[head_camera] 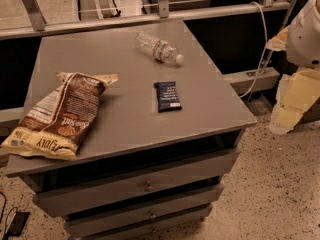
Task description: Move water bottle near brown chip bag
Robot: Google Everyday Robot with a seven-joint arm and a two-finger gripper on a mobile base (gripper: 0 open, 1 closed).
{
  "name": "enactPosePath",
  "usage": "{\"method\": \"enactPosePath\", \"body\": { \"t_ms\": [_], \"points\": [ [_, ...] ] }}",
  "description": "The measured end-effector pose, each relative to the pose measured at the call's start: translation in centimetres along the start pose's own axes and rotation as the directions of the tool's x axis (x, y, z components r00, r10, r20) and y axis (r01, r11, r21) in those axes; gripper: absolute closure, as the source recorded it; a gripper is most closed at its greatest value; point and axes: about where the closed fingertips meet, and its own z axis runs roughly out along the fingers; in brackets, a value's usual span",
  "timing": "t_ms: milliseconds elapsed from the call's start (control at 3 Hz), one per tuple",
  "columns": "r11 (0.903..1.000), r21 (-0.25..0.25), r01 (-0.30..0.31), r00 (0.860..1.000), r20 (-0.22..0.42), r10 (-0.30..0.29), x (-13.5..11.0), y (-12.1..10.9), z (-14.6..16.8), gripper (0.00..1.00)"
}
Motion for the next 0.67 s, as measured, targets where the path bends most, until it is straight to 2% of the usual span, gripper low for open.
{"method": "enactPosePath", "body": {
  "t_ms": [667],
  "points": [
    [0.9998,0.020,0.000,1.000,0.015,0.000,-0.52,-0.64,0.03,0.00]
  ]
}}
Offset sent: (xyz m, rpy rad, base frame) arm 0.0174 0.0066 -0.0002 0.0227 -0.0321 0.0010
